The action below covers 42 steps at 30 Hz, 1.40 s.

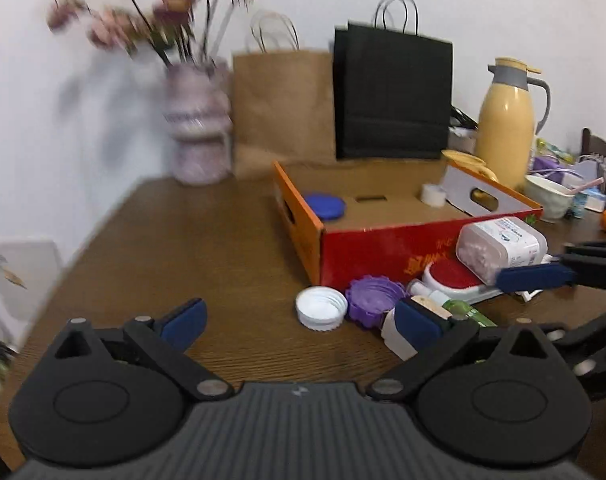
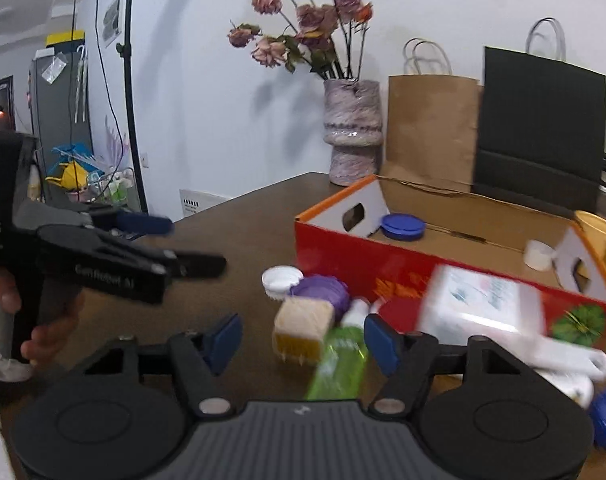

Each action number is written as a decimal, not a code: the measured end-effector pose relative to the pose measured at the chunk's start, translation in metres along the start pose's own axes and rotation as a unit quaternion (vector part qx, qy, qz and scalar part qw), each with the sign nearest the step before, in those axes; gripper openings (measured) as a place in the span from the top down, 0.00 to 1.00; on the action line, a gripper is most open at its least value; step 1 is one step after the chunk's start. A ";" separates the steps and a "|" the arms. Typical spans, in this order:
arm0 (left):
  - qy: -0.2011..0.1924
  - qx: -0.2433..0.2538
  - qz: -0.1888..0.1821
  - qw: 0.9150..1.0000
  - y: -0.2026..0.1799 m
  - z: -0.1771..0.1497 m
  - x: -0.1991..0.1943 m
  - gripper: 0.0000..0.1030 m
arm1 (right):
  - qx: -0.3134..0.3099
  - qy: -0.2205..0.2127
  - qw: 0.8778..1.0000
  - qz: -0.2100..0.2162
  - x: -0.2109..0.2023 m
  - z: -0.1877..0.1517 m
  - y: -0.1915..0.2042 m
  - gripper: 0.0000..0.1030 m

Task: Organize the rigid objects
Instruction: 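Grasp the white cap with the left tool while the right tool grasps the white plug adapter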

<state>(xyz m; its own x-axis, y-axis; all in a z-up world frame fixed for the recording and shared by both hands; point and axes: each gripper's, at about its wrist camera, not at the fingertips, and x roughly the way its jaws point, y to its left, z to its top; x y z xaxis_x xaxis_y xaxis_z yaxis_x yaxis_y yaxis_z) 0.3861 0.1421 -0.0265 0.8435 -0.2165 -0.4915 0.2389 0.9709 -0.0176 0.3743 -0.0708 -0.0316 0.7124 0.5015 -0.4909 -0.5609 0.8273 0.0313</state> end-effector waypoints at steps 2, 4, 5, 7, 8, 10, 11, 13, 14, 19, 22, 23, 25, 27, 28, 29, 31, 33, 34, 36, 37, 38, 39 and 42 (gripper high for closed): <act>0.014 0.009 -0.007 1.000 0.004 0.000 0.018 0.11 | -0.012 0.015 1.000 -0.008 0.016 0.004 0.006 0.38; 0.033 0.019 0.001 0.999 0.005 0.000 0.037 0.25 | -0.021 0.025 0.999 -0.006 0.030 0.004 0.009 0.40; 0.038 0.023 -0.004 0.999 0.005 0.000 0.044 0.30 | -0.032 0.029 0.999 -0.015 0.036 0.003 0.013 0.40; 0.035 0.038 -0.035 0.998 0.004 -0.001 0.054 0.29 | -0.040 0.030 0.998 -0.024 0.042 0.000 0.016 0.41; 0.036 0.039 -0.042 0.998 0.003 -0.001 0.057 0.29 | -0.043 0.032 0.998 -0.026 0.044 -0.002 0.017 0.41; 0.048 0.033 -0.050 0.997 0.005 0.002 0.066 0.28 | -0.049 0.032 0.998 -0.029 0.048 -0.002 0.018 0.50; 0.051 0.029 -0.049 0.997 0.007 0.003 0.070 0.29 | -0.048 0.033 0.998 -0.031 0.050 -0.002 0.017 0.56; 0.057 0.013 -0.049 0.997 0.012 0.006 0.076 0.30 | -0.046 0.032 0.998 -0.027 0.051 -0.004 0.015 0.58; 0.058 0.006 -0.056 0.997 0.013 0.007 0.078 0.37 | -0.045 0.031 0.998 -0.025 0.050 -0.005 0.014 0.58; 0.065 -0.001 -0.050 0.997 0.016 0.002 0.079 0.56 | -0.042 0.026 0.999 -0.020 0.049 -0.008 0.012 0.58; 0.064 -0.005 -0.049 0.997 0.016 0.002 0.076 0.60 | -0.040 0.028 0.999 -0.015 0.049 -0.007 0.011 0.60; 0.063 -0.004 -0.044 0.997 0.015 0.001 0.075 0.60 | -0.040 0.029 0.999 -0.012 0.048 -0.007 0.011 0.61; 0.061 0.001 -0.036 0.997 0.011 0.000 0.073 0.60 | -0.037 0.029 0.999 0.002 0.044 -0.007 0.012 0.62; 0.055 -0.009 -0.012 0.998 0.008 -0.002 0.063 0.61 | -0.037 0.024 0.999 0.006 0.039 -0.007 0.014 0.62; 0.046 -0.017 -0.008 0.999 0.007 -0.004 0.055 0.61 | -0.038 0.017 0.999 0.007 0.034 -0.007 0.015 0.62; 0.034 -0.027 -0.003 0.999 0.004 -0.006 0.043 0.61 | -0.038 0.009 0.999 0.011 0.029 -0.006 0.015 0.62; 0.014 -0.044 0.017 0.999 -0.002 -0.012 0.018 0.61 | -0.038 -0.005 0.999 0.018 0.015 -0.003 0.017 0.62; -0.010 -0.066 0.030 0.997 -0.011 -0.020 -0.014 0.61 | -0.042 -0.016 0.999 0.019 -0.003 0.000 0.020 0.62; -0.024 -0.077 0.036 0.996 -0.015 -0.025 -0.029 0.61 | -0.044 -0.024 0.999 0.019 -0.015 0.000 0.021 0.62; -0.050 -0.097 0.048 0.993 -0.025 -0.039 -0.060 0.61 | -0.040 -0.039 0.998 0.016 -0.040 -0.004 0.021 0.62; -0.057 -0.104 0.058 0.991 -0.032 -0.048 -0.074 0.61 | -0.032 -0.048 0.998 0.013 -0.054 -0.007 0.021 0.62; -0.058 -0.109 0.070 0.990 -0.038 -0.054 -0.084 0.61 | -0.023 -0.055 0.998 0.009 -0.065 -0.010 0.019 0.62; -0.059 -0.111 0.084 0.989 -0.045 -0.059 -0.094 0.61 | -0.016 -0.058 0.998 0.004 -0.077 -0.015 0.018 0.62; -0.084 -0.109 0.102 0.985 -0.067 -0.072 -0.125 0.61 | 0.004 -0.058 0.998 -0.013 -0.108 -0.033 0.014 0.62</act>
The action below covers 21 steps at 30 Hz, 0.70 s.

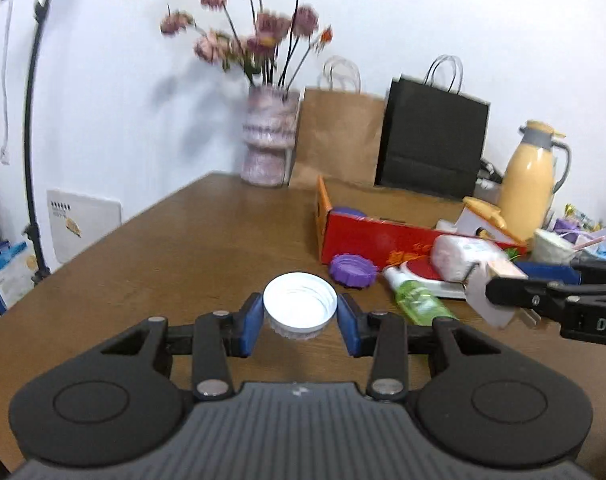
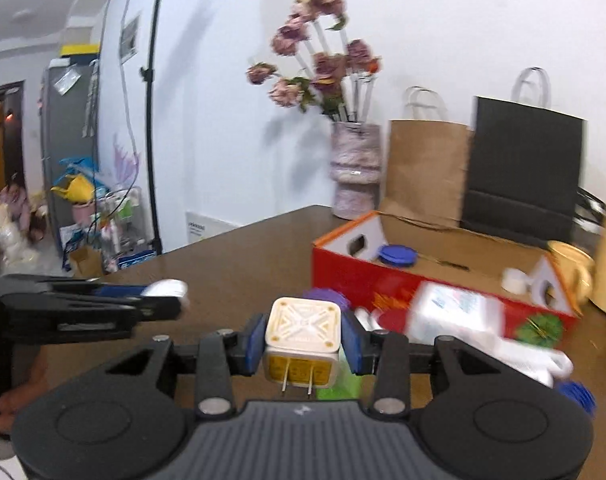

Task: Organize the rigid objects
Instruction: 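Grasp the white cap with the left tool while the right tool grasps the white plug adapter, then place the white cap and plug adapter into the red box and open both tools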

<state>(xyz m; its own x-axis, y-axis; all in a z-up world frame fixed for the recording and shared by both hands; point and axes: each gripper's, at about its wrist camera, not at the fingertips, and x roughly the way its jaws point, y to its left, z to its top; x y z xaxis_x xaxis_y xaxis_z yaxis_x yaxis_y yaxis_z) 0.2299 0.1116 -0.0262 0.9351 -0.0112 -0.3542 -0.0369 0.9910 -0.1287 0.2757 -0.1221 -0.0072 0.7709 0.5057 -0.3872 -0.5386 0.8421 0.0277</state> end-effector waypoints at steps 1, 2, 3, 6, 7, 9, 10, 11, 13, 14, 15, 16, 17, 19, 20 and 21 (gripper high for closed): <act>-0.010 -0.001 -0.001 1.000 -0.003 -0.002 -0.009 0.61 | 0.006 0.003 1.000 -0.006 -0.009 -0.004 -0.002 0.62; -0.017 -0.001 0.002 1.000 -0.005 -0.004 -0.019 0.61 | 0.010 0.004 1.000 -0.010 -0.018 -0.009 -0.004 0.62; -0.018 0.000 0.008 1.000 -0.007 -0.005 -0.025 0.61 | 0.015 0.005 1.000 -0.017 -0.026 -0.013 -0.006 0.62; -0.024 0.002 0.023 0.999 -0.016 -0.005 -0.046 0.61 | 0.032 0.008 0.999 -0.035 -0.050 -0.028 -0.013 0.62; -0.028 0.002 0.020 0.999 -0.019 -0.006 -0.054 0.61 | 0.034 0.007 0.998 -0.043 -0.058 -0.033 -0.013 0.62; -0.037 0.006 0.021 0.999 -0.027 -0.008 -0.069 0.61 | 0.037 0.003 0.998 -0.056 -0.071 -0.043 -0.014 0.62; -0.040 0.009 0.022 0.999 -0.030 -0.008 -0.074 0.61 | 0.043 0.001 0.997 -0.059 -0.076 -0.047 -0.015 0.62; -0.044 0.010 0.025 0.999 -0.034 -0.008 -0.081 0.61 | 0.049 0.000 0.997 -0.061 -0.082 -0.050 -0.016 0.62; -0.053 0.008 0.015 0.998 -0.040 -0.008 -0.095 0.61 | 0.052 -0.006 0.997 -0.064 -0.095 -0.054 -0.016 0.63; -0.058 0.007 0.009 0.998 -0.043 -0.008 -0.101 0.61 | 0.049 -0.008 0.997 -0.067 -0.100 -0.055 -0.015 0.63; -0.063 0.008 -0.002 0.998 -0.048 -0.007 -0.107 0.61 | 0.048 -0.010 0.996 -0.070 -0.106 -0.056 -0.015 0.63; -0.066 0.010 -0.023 0.998 -0.052 -0.007 -0.111 0.61 | 0.048 -0.013 0.996 -0.074 -0.112 -0.058 -0.015 0.63; -0.064 0.006 -0.041 0.997 -0.053 -0.008 -0.110 0.61 | 0.049 -0.015 0.996 -0.076 -0.117 -0.060 -0.016 0.63; -0.053 -0.005 -0.055 0.997 -0.056 -0.008 -0.106 0.61 | 0.058 -0.013 0.995 -0.080 -0.122 -0.064 -0.021 0.63; -0.047 -0.005 -0.053 0.997 -0.058 -0.008 -0.104 0.61 | 0.063 -0.011 0.995 -0.082 -0.122 -0.066 -0.024 0.63; -0.044 -0.003 -0.052 0.998 -0.061 -0.008 -0.101 0.61 | 0.065 -0.010 0.994 -0.085 -0.122 -0.068 -0.027 0.63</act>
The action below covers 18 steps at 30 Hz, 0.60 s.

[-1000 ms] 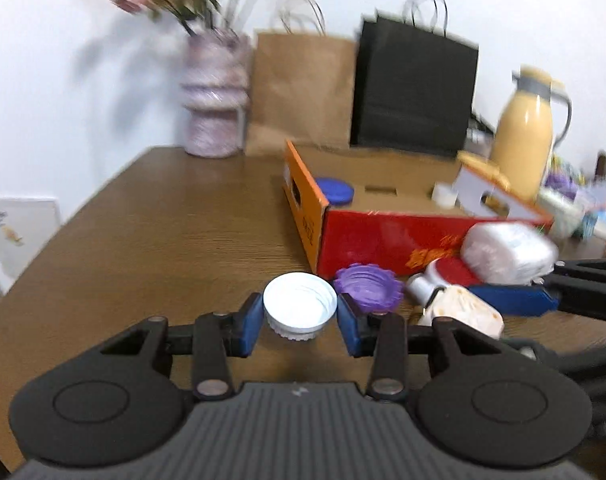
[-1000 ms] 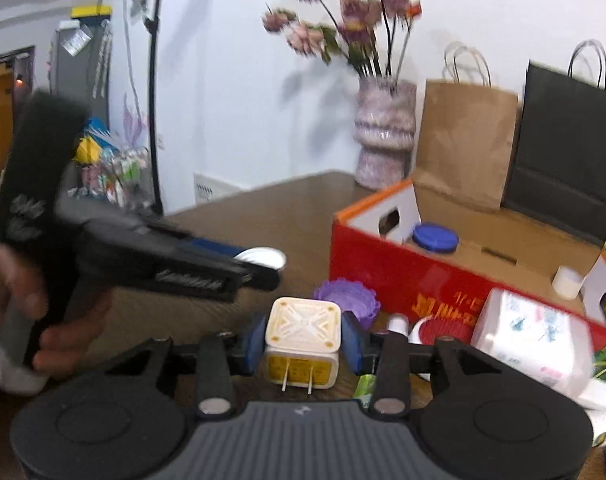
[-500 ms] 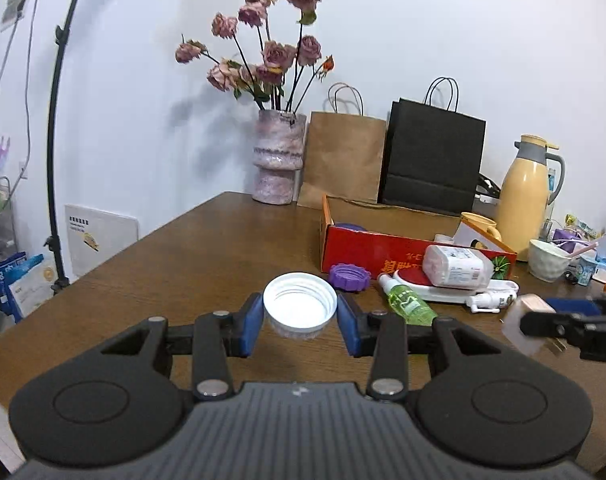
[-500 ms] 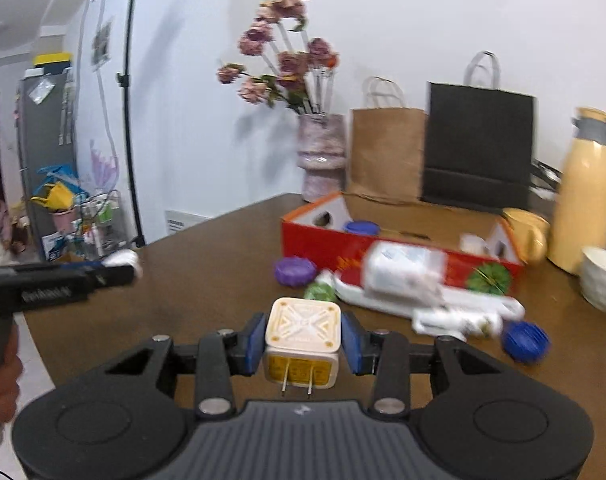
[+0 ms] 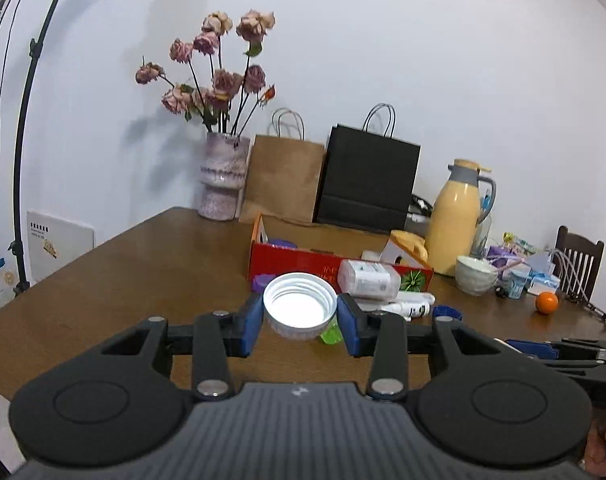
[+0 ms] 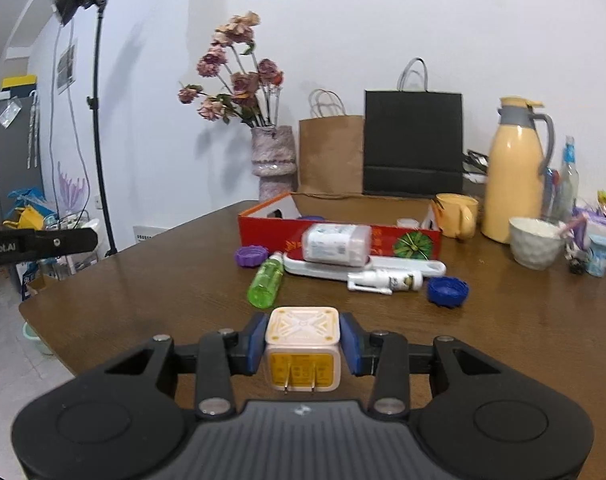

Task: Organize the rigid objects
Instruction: 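Place the white cap and plug adapter into the red box and open both tools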

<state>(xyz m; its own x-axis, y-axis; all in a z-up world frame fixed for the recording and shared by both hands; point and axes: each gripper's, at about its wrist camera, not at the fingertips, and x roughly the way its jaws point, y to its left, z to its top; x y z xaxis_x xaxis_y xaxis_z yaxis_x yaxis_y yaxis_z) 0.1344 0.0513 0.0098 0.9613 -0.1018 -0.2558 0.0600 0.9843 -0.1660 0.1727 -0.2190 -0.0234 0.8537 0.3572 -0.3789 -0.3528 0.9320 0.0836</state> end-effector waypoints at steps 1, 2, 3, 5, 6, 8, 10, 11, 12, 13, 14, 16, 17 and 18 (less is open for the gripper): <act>0.002 0.002 -0.001 1.000 -0.002 0.000 0.002 0.61 | 0.003 0.001 1.000 -0.002 0.001 -0.001 -0.003 0.63; 0.004 0.006 -0.004 1.000 -0.004 0.000 0.005 0.61 | 0.006 0.000 1.000 -0.003 0.002 -0.002 -0.007 0.63; 0.005 0.008 -0.004 1.000 -0.005 0.001 0.008 0.61 | 0.010 0.000 1.000 -0.003 0.004 -0.001 -0.010 0.63; 0.007 0.012 -0.001 1.000 -0.006 0.003 0.015 0.61 | 0.013 0.000 1.000 -0.005 0.011 0.000 -0.016 0.63; 0.010 0.011 -0.004 1.000 -0.006 0.005 0.020 0.61 | 0.016 0.001 1.000 -0.005 0.015 0.002 -0.020 0.63; 0.020 0.004 -0.026 0.999 -0.003 0.015 0.038 0.61 | 0.029 0.007 1.000 0.010 0.028 0.011 -0.029 0.63; 0.035 -0.010 -0.064 0.997 0.002 0.035 0.066 0.61 | 0.033 0.007 0.999 0.039 0.044 0.032 -0.041 0.63; 0.040 -0.010 -0.076 0.996 0.005 0.046 0.081 0.61 | 0.030 0.004 0.998 0.046 0.052 0.044 -0.044 0.63; 0.043 -0.006 -0.082 0.996 0.007 0.059 0.099 0.61 | 0.024 -0.002 0.998 0.054 0.061 0.061 -0.049 0.63; 0.047 -0.004 -0.085 0.995 0.008 0.071 0.115 0.61 | 0.017 -0.006 0.998 0.060 0.070 0.074 -0.053 0.63; 0.055 -0.004 -0.089 0.995 0.011 0.086 0.137 0.61 | 0.012 -0.009 0.997 0.070 0.082 0.091 -0.058 0.63; 0.063 -0.007 -0.091 0.994 0.015 0.112 0.178 0.61 | 0.007 -0.007 0.996 0.088 0.108 0.118 -0.065 0.63; 0.069 -0.006 -0.087 0.994 0.016 0.125 0.203 0.61 | 0.004 -0.005 0.995 0.095 0.123 0.131 -0.068 0.63; 0.079 -0.005 -0.085 0.993 0.017 0.136 0.227 0.61 | 0.002 -0.001 0.995 0.102 0.140 0.144 -0.072 0.63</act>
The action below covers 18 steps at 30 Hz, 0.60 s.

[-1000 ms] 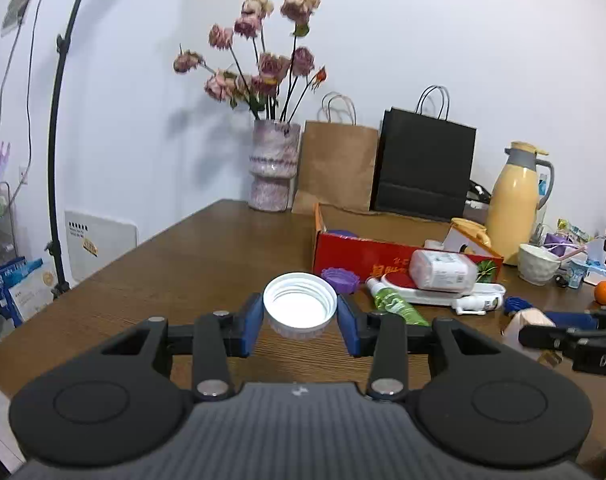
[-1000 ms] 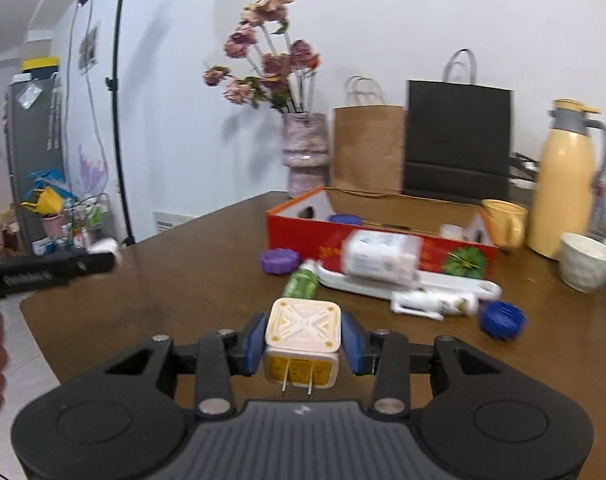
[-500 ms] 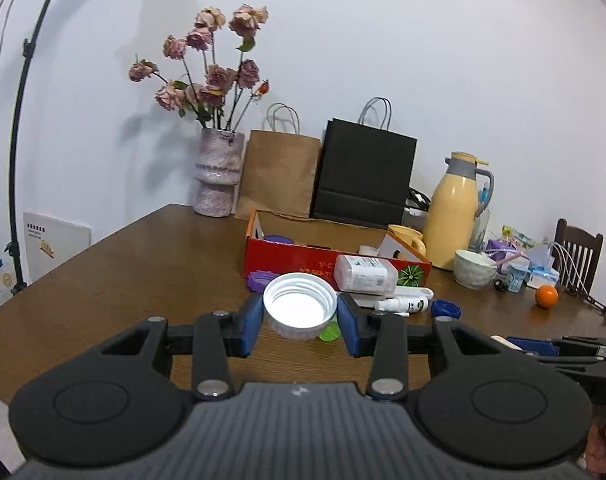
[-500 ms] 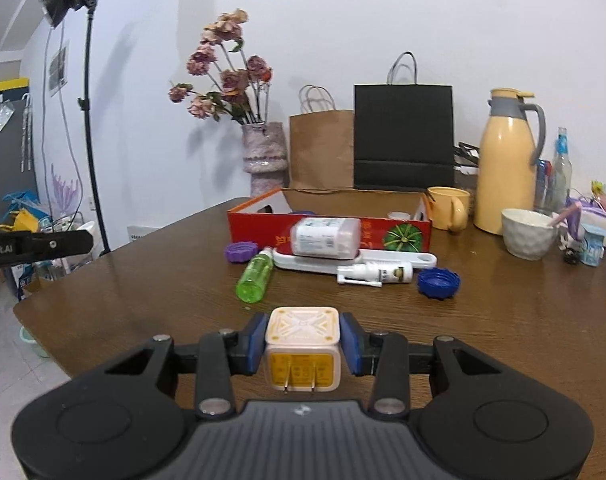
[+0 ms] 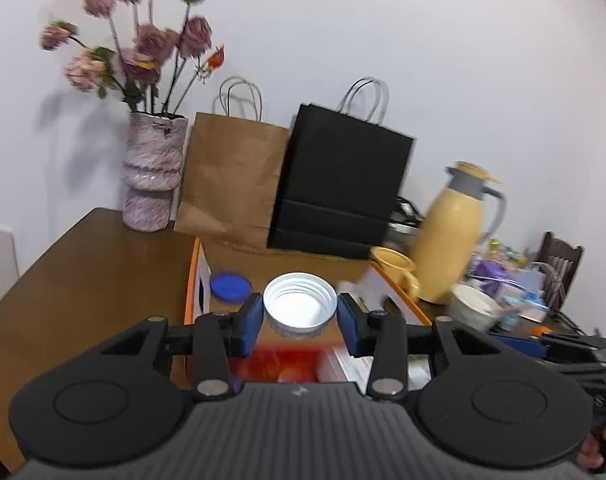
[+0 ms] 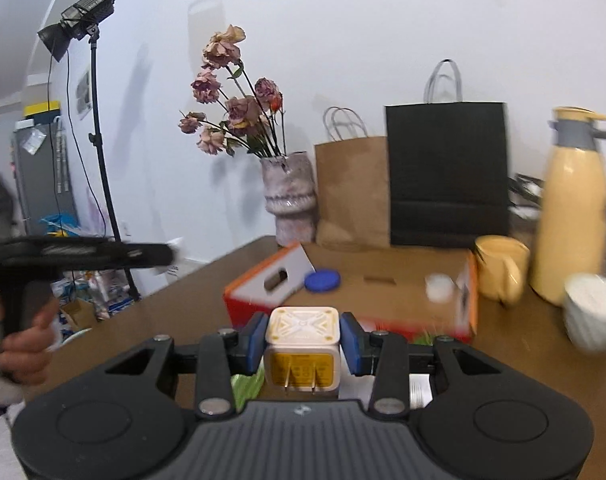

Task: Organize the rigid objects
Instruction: 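Place the white cap and plug adapter into the red box and open both tools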

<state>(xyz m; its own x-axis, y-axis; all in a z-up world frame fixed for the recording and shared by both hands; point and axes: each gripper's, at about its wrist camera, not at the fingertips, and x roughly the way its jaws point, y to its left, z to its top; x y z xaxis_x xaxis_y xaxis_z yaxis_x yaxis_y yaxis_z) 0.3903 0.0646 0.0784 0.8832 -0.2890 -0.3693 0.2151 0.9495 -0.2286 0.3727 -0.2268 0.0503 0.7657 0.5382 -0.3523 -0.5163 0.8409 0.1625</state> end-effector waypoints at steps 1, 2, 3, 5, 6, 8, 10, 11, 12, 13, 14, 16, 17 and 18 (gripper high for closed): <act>0.010 -0.004 0.004 1.000 0.005 0.012 0.021 0.61 | 0.000 0.005 1.000 0.005 0.019 0.013 -0.008 0.63; 0.030 -0.009 0.009 0.999 0.010 0.025 0.051 0.61 | -0.002 0.012 1.000 0.007 0.042 0.026 -0.017 0.63; 0.050 -0.014 0.014 0.999 0.015 0.035 0.076 0.61 | -0.001 0.021 1.000 0.006 0.062 0.035 -0.025 0.63; 0.088 -0.012 0.026 0.996 0.021 0.047 0.133 0.61 | 0.016 0.053 0.998 0.004 0.114 0.050 -0.047 0.63; 0.100 -0.008 0.027 0.995 0.023 0.049 0.156 0.61 | 0.029 0.067 0.997 0.002 0.135 0.054 -0.057 0.63; 0.118 -0.001 0.041 0.992 0.024 0.051 0.202 0.61 | 0.050 0.094 0.994 -0.018 0.179 0.061 -0.080 0.63; 0.148 -0.003 0.034 0.988 0.026 0.048 0.244 0.60 | 0.072 0.119 0.989 -0.042 0.217 0.065 -0.103 0.63; 0.159 -0.009 0.038 0.987 0.028 0.043 0.262 0.60 | 0.083 0.131 0.986 -0.053 0.232 0.064 -0.113 0.63; 0.168 -0.011 0.036 0.985 0.029 0.039 0.274 0.60 | 0.082 0.146 0.984 -0.063 0.246 0.063 -0.120 0.63; 0.178 -0.007 0.028 0.984 0.029 0.033 0.285 0.60 | 0.079 0.159 0.981 -0.074 0.260 0.061 -0.126 0.63; 0.186 -0.004 0.022 0.982 0.030 0.029 0.295 0.60 | 0.077 0.169 0.979 -0.085 0.272 0.059 -0.130 0.63; 0.188 0.012 0.034 0.981 0.026 0.024 0.306 0.58 | 0.072 0.189 0.973 -0.108 0.293 0.055 -0.136 0.63; 0.196 0.017 0.046 0.979 0.025 0.024 0.311 0.52 | 0.068 0.196 0.972 -0.111 0.299 0.052 -0.138 0.63; 0.203 0.013 0.053 0.978 0.026 0.024 0.314 0.46 | 0.062 0.208 0.970 -0.111 0.305 0.050 -0.138 0.61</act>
<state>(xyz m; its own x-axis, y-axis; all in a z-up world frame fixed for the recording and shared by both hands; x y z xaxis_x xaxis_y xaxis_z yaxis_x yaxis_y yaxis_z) 0.6830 0.0010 -0.0220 0.6646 -0.2083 -0.7176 0.1462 0.9780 -0.1485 0.6967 -0.1765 -0.0330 0.6181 0.2942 -0.7289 -0.2856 0.9480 0.1404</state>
